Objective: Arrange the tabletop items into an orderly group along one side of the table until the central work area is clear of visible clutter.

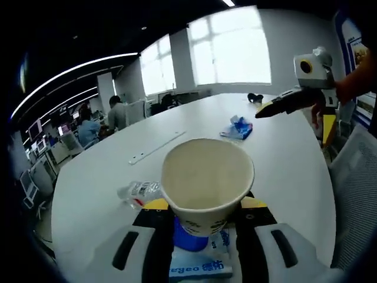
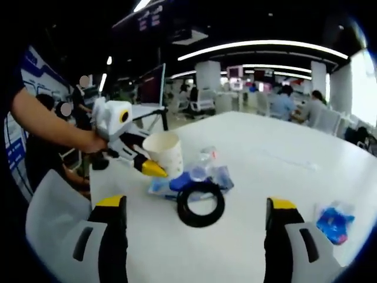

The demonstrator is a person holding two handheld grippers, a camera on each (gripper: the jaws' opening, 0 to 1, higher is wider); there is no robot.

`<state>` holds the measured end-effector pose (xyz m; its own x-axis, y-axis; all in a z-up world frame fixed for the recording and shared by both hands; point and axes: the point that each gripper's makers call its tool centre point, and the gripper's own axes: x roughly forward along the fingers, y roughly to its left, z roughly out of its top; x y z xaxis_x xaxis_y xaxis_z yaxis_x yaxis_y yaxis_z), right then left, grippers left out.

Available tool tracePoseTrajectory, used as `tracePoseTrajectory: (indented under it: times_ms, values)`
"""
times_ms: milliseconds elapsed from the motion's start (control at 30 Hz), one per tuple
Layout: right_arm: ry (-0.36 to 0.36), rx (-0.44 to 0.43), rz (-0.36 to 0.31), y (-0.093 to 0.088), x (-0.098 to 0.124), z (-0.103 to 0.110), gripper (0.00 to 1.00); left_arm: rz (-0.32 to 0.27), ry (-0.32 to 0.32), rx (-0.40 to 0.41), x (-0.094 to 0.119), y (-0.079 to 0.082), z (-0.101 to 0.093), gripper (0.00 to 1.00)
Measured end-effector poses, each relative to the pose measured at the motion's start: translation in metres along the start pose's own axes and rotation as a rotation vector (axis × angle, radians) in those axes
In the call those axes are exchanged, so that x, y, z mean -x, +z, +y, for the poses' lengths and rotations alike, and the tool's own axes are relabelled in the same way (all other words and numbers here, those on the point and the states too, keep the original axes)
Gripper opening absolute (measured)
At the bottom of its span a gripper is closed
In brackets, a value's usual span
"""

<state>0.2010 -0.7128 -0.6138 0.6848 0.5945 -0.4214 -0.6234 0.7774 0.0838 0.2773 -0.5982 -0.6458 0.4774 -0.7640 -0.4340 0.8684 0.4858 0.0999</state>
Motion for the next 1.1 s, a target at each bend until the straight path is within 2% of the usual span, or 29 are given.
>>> tracePoseTrajectory:
  times_ms: [333, 633, 1100]
  values:
    - [-0.012, -0.002, 0.002, -0.002, 0.003, -0.007, 0.95, -0.004, 0.053, 0.048, 0.001, -0.004, 0.023, 0.4]
    - [-0.016, -0.022, 0.012, -0.006, 0.004, -0.013, 0.98, 0.002, 0.101, 0.089, 0.001, -0.011, 0.041, 0.4]
    - [-0.022, -0.046, 0.018, -0.011, 0.0, -0.019, 0.93, 0.003, 0.175, 0.147, -0.001, -0.02, 0.071, 0.4]
